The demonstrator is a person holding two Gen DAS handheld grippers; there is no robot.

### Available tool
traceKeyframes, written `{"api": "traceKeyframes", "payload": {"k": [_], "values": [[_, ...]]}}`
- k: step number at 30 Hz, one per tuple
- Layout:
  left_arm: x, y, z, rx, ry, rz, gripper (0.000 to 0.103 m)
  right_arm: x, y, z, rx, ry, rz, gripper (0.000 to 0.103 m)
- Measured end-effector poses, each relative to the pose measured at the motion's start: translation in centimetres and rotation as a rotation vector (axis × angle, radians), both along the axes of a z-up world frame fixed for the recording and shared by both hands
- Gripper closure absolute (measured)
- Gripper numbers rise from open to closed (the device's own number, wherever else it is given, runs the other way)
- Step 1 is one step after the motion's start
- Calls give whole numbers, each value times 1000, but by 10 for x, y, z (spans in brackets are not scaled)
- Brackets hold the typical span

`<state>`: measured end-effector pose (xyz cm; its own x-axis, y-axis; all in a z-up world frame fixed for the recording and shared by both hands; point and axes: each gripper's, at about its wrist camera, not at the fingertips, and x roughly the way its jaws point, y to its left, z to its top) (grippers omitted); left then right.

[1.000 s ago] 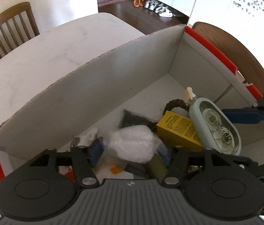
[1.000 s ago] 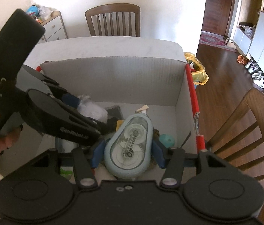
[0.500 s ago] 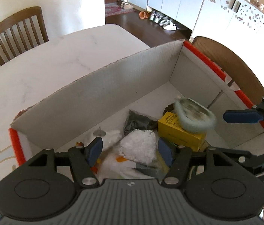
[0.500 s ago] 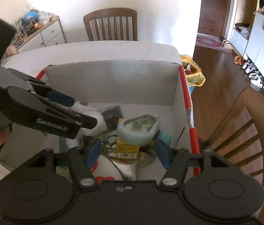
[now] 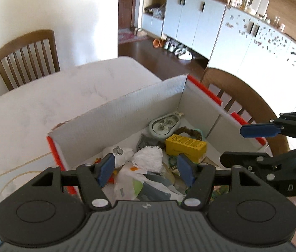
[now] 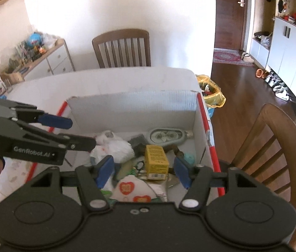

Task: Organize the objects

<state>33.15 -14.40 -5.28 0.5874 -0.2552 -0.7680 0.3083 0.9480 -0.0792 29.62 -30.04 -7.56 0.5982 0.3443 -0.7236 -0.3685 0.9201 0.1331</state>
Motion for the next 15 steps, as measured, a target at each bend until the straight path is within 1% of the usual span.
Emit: {"api": "traceKeyframes", "payload": {"k": [3,6,13,14,15], "values": [[-14,7,10,0,-42,13,38,-12,3,9,21,-25,-22,39],[-29,15,20,-7,-77,12,38,-23,4,15,55,-39,-49,36],[-64,33,38,-20,-157,9,37,-51,11,32,97,-99,-87,26],[-68,34,40,-19,-165,7,35,-55,12,33,102,-107,-89,24],[-72,37,41,-20,-176,5,28,-58,14,35,107,-118,-92,24]]}}
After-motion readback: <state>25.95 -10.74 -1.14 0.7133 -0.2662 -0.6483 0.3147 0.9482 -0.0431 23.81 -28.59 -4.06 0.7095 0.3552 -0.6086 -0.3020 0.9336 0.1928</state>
